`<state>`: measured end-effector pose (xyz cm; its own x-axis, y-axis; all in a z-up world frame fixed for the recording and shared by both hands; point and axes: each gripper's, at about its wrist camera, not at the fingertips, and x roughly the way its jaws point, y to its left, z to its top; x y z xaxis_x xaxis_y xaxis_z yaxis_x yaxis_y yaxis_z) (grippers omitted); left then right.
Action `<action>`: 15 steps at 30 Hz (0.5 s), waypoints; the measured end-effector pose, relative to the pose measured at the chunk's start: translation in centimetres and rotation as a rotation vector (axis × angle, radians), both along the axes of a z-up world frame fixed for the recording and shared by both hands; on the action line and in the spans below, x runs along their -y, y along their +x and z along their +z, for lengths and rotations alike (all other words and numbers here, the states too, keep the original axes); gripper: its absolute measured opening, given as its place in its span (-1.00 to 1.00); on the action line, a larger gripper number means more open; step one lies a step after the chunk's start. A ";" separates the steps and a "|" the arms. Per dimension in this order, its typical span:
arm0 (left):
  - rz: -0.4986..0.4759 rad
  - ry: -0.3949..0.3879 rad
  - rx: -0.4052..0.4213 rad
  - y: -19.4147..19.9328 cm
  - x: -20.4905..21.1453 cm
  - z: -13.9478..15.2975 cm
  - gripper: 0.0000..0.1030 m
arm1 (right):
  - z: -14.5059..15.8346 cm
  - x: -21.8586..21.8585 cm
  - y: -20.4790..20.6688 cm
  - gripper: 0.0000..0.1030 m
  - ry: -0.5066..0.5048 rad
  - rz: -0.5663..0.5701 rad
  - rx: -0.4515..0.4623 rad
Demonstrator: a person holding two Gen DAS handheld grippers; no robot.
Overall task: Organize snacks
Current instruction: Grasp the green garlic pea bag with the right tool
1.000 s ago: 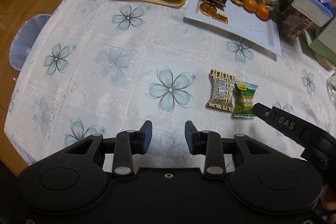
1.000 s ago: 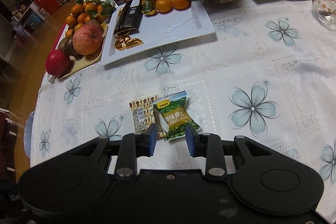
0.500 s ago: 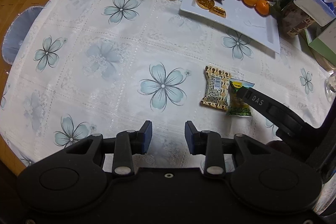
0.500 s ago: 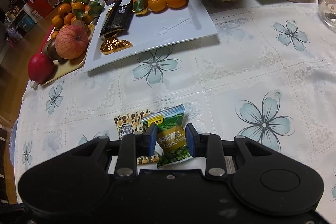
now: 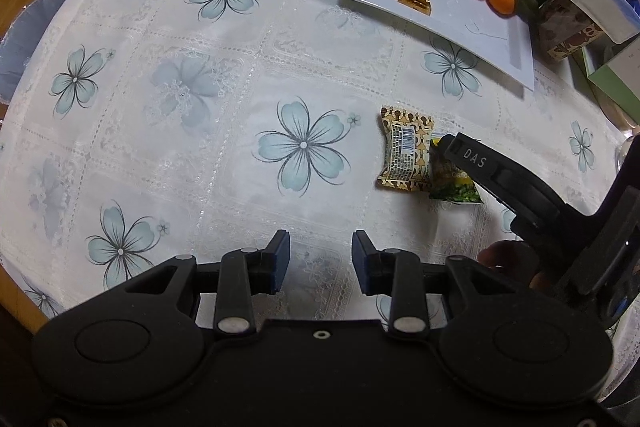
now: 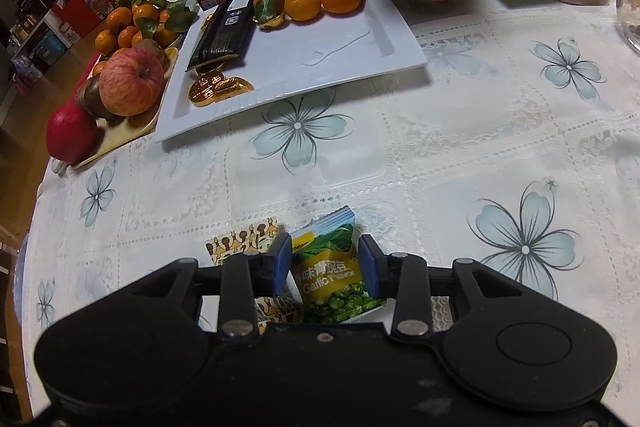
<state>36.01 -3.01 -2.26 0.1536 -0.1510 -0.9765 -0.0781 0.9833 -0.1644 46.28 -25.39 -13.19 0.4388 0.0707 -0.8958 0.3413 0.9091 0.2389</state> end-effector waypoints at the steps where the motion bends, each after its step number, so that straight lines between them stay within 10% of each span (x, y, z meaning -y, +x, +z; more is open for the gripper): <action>1: 0.006 0.000 -0.001 0.0 -0.1 -0.1 -0.17 | 0.0 0.0 0.0 -0.23 0.003 0.004 -0.001; 15: 0.018 -0.006 -0.021 0.3 0.0 -0.4 -0.17 | -0.1 -0.4 -0.3 -0.17 0.020 0.053 -0.018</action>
<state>36.26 -3.04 -2.67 0.1357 -0.1544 -0.9787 -0.0994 0.9807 -0.1685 45.97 -24.99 -13.27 0.4175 0.1116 -0.9018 0.2973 0.9210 0.2516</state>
